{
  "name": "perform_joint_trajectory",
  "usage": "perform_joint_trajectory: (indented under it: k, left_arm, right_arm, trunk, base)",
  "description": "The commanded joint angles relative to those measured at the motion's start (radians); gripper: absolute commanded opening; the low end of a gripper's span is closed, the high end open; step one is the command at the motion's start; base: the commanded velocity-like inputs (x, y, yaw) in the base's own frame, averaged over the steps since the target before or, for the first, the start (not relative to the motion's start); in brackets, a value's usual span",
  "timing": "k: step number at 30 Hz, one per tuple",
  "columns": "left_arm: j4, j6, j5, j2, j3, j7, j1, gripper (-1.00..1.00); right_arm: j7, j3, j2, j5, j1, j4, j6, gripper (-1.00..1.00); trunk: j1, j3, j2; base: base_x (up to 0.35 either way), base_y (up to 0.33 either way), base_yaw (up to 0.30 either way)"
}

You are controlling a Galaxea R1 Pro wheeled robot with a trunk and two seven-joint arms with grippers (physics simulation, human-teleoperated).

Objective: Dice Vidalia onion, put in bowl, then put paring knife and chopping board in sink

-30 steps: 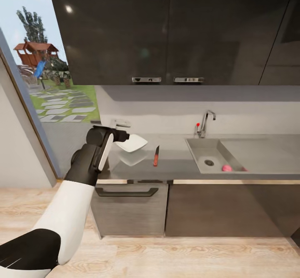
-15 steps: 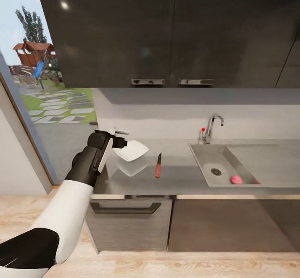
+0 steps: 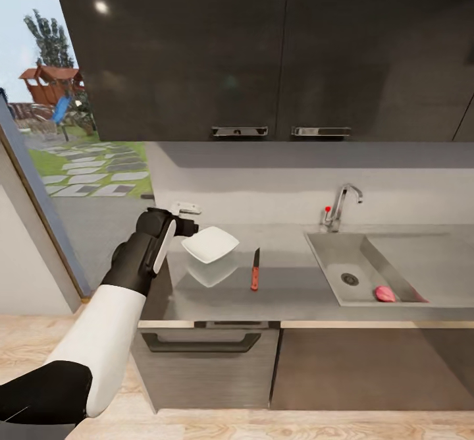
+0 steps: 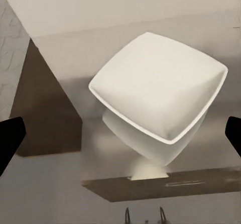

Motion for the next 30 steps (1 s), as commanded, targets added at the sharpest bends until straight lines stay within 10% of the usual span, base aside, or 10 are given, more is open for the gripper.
perform_joint_trajectory:
  k: [1, 15, 22, 30]
  left_arm:
    - [0.007, 0.004, -0.006, 0.000, -0.002, -0.001, -0.001, 1.00]
    - [0.052, 0.004, -0.004, -0.003, -0.003, -0.003, -0.001, 1.00]
    - [0.053, 0.004, -0.004, -0.003, -0.003, -0.003, -0.001, 1.00]
    - [0.054, 0.004, -0.003, -0.003, -0.003, -0.004, -0.001, 1.00]
  right_arm:
    - [0.000, -0.001, -0.001, -0.001, -0.001, 0.001, -0.003, 1.00]
    - [-0.074, -0.021, -0.006, -0.071, -0.001, -0.117, 0.059, 1.00]
    - [-0.120, -0.022, -0.006, -0.111, -0.001, -0.350, 0.299, 1.00]
    - [-0.123, -0.016, -0.003, -0.112, -0.001, -0.367, 0.165, 1.00]
  trunk:
    - [0.001, -0.002, -0.002]
    - [0.001, -0.002, -0.002]
    - [0.001, -0.002, -0.002]
    - [0.001, -0.002, -0.002]
  base:
    - [0.002, 0.001, 0.000]
    - [0.000, 0.000, 0.000]
    - [0.000, 0.000, 0.000]
    - [0.000, 0.000, 0.000]
